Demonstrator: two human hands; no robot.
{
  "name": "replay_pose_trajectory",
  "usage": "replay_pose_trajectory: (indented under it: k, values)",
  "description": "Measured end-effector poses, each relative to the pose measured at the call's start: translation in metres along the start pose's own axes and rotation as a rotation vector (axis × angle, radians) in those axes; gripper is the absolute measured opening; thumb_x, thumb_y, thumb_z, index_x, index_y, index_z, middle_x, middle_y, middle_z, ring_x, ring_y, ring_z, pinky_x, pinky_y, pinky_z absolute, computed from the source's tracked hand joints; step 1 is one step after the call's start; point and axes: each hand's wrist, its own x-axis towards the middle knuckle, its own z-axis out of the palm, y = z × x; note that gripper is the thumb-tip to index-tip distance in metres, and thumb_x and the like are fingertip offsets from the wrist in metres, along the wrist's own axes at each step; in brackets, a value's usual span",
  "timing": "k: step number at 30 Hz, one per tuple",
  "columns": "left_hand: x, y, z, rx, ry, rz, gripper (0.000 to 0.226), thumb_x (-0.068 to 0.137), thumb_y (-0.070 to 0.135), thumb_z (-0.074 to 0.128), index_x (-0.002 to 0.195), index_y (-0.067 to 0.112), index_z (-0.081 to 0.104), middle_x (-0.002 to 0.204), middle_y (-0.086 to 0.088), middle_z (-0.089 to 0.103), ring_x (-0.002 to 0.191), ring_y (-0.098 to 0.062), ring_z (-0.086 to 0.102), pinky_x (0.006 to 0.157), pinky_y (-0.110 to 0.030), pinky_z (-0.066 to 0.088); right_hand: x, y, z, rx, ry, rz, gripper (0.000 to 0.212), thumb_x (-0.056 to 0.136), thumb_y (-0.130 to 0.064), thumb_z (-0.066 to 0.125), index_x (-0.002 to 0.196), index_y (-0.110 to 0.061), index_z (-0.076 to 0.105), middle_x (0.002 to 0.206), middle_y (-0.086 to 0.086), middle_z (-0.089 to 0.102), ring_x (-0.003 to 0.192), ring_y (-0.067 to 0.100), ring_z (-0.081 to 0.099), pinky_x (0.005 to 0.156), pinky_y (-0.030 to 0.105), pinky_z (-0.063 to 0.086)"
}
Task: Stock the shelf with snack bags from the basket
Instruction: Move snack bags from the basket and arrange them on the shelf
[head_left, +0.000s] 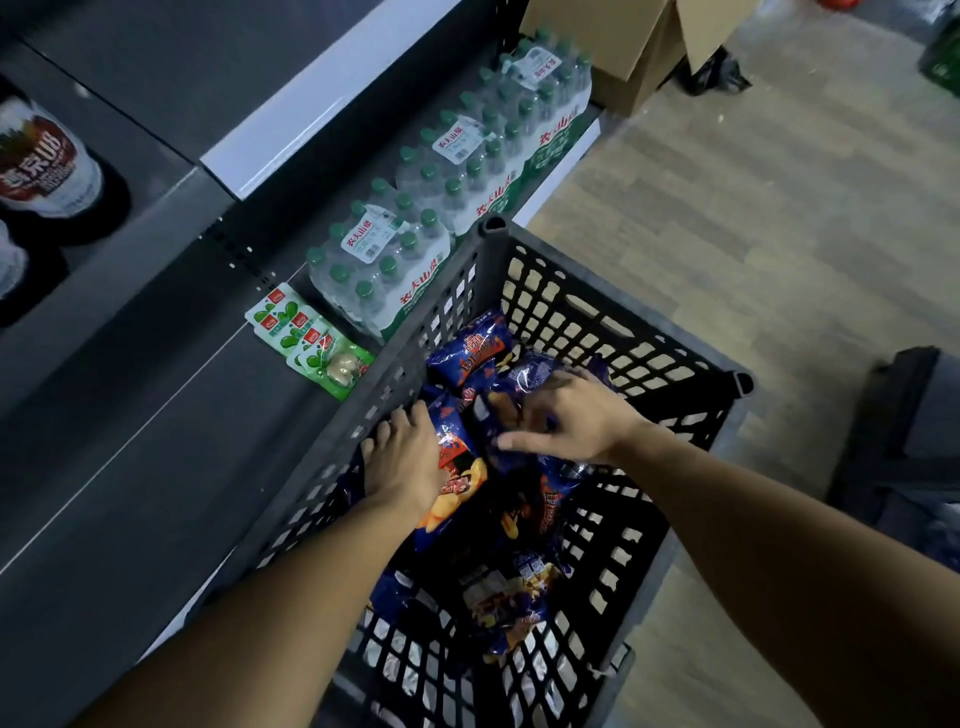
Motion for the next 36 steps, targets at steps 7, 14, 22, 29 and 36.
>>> replay_pose_trajectory:
  k: [7, 14, 22, 29, 36]
  values:
    - [0.0, -0.005, 0.001, 0.065, -0.029, 0.001, 0.076, 0.077, 0.036, 0.079, 0.134, 0.013, 0.035, 0.138, -0.01, 0.043, 0.13, -0.027, 0.039, 0.103, -0.041, 0.035, 0.012, 0.009, 0.01, 0.277, 0.214, 0.423, 0.023, 0.101, -0.04, 0.044, 0.109, -0.02, 0.055, 0.099, 0.004, 0.066, 0.083, 0.018, 0.061, 0.07, 0.032, 0.049]
    - [0.004, -0.009, 0.003, 0.023, -0.091, 0.008, 0.074, 0.077, 0.032, 0.079, 0.132, 0.014, 0.034, 0.134, -0.011, 0.049, 0.124, -0.029, 0.048, 0.099, -0.043, 0.036, 0.032, -0.011, 0.024, 0.174, -0.039, 0.275, 0.045, 0.094, -0.014, 0.054, 0.136, -0.028, 0.044, 0.14, 0.005, 0.045, 0.13, 0.029, 0.04, 0.1, 0.044, 0.043]
    - [0.007, -0.013, 0.004, -0.03, -0.129, 0.001, 0.079, 0.076, 0.032, 0.081, 0.133, 0.015, 0.029, 0.124, -0.01, 0.061, 0.116, -0.03, 0.057, 0.1, -0.046, 0.039, 0.051, -0.023, 0.031, 0.934, -0.16, 0.846, 0.027, 0.092, -0.037, 0.066, 0.092, -0.011, 0.058, 0.091, 0.007, 0.061, 0.088, 0.023, 0.056, 0.083, 0.036, 0.048]
    - [-0.001, -0.012, -0.004, 0.003, -0.153, 0.042, 0.083, 0.073, 0.036, 0.083, 0.132, 0.015, 0.029, 0.122, -0.011, 0.061, 0.112, -0.03, 0.059, 0.094, -0.045, 0.043, 0.028, -0.04, 0.03, 1.12, -0.199, 0.824, 0.047, 0.077, -0.04, 0.08, 0.103, -0.008, 0.057, 0.102, 0.008, 0.061, 0.09, 0.023, 0.058, 0.09, 0.041, 0.049]
    - [-0.025, 0.009, -0.071, -0.017, -0.183, 0.139, 0.079, 0.074, 0.034, 0.083, 0.131, 0.016, 0.032, 0.117, -0.008, 0.063, 0.106, -0.029, 0.062, 0.09, -0.045, 0.048, -0.015, -0.045, -0.025, 0.376, 0.109, 0.528, 0.103, 0.069, -0.059, 0.076, 0.15, -0.03, 0.021, 0.145, 0.001, 0.033, 0.131, 0.027, 0.038, 0.107, 0.053, 0.039]
